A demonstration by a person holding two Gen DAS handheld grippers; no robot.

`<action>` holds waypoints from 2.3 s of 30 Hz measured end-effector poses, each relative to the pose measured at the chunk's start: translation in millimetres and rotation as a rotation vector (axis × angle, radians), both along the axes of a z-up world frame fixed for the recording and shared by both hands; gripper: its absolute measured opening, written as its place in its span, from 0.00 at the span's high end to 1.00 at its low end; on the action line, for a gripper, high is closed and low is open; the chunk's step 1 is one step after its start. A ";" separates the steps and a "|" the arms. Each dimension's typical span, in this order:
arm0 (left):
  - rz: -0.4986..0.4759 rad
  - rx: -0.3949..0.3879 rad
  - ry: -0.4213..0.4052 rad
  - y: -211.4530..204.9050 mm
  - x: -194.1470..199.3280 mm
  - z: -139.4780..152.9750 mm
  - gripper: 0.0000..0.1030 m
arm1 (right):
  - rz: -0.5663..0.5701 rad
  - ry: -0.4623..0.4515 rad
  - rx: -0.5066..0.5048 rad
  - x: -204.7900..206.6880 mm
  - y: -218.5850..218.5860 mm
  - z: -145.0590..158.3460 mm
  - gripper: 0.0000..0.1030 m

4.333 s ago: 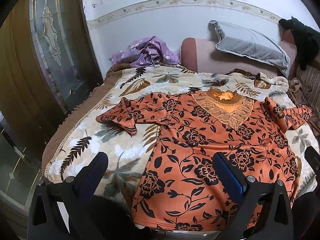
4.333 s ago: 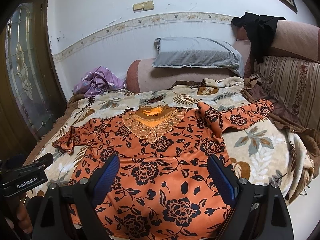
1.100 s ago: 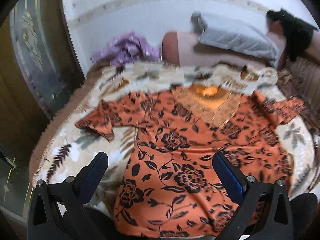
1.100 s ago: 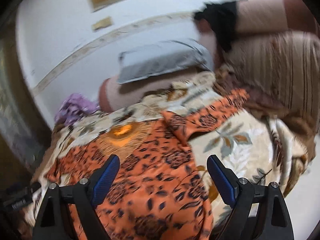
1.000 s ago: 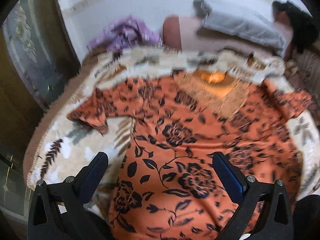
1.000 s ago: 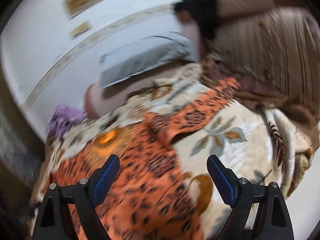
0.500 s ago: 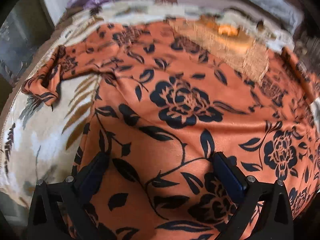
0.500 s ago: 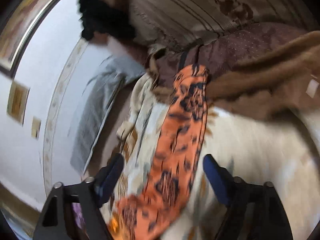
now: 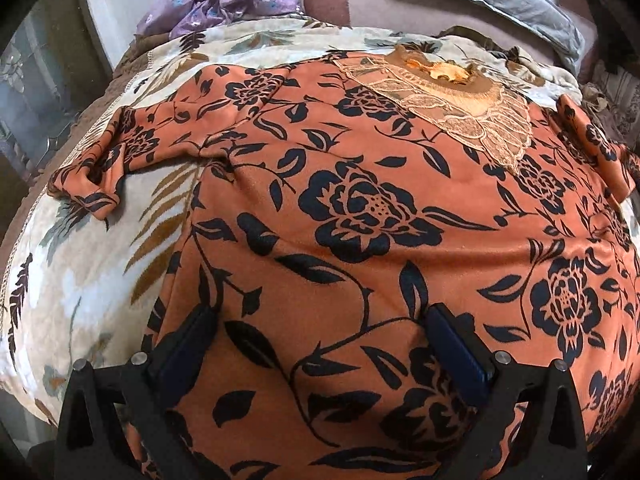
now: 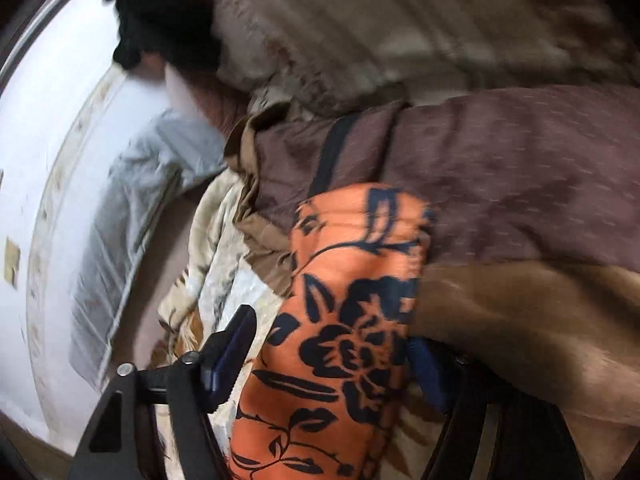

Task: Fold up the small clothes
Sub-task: 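Grasp the sleeve nearest the right gripper and lift it, then fold the held sleeve onto the dress body and open the right gripper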

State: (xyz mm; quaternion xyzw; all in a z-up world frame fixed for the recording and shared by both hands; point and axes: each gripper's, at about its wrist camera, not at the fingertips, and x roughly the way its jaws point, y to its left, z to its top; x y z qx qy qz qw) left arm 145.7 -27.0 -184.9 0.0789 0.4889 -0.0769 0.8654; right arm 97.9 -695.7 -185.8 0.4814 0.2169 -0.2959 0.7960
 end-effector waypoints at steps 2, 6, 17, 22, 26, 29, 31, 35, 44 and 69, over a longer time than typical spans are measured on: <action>-0.001 0.001 -0.002 -0.3 -1.1 0.4 0.00 | 0.016 0.033 -0.013 3.8 8.3 -0.5 0.89; -0.023 -0.011 0.028 4.1 0.0 4.5 0.00 | 0.095 -0.064 -0.140 6.3 49.2 52.7 0.89; 0.092 -0.101 -0.136 59.4 -30.0 63.9 0.00 | 0.658 -0.374 -0.112 85.6 298.4 142.8 0.89; 0.097 -0.112 -0.164 78.8 -41.0 77.5 0.00 | 0.908 -0.315 0.049 128.2 416.9 102.2 0.82; 0.112 -0.127 -0.165 91.3 -43.2 84.8 0.00 | 1.042 -0.263 0.119 122.4 469.2 83.4 0.18; 0.131 -0.145 -0.160 94.7 -40.1 88.8 0.00 | 1.037 -0.315 0.110 102.4 457.0 89.7 0.18; 0.128 -0.149 -0.162 89.4 -35.7 92.8 0.00 | 0.982 -0.301 0.074 92.4 440.2 97.1 0.18; 0.059 -0.112 -0.209 65.3 -18.3 103.6 0.00 | 0.866 -0.212 -0.014 57.8 405.3 104.0 0.19; 0.258 -0.116 -0.113 92.9 62.3 97.4 0.00 | 0.735 -0.055 0.034 30.7 321.8 72.4 0.20; 0.120 -0.045 -0.063 12.8 75.1 57.2 0.05 | 0.833 0.160 -0.009 57.0 356.1 27.8 0.56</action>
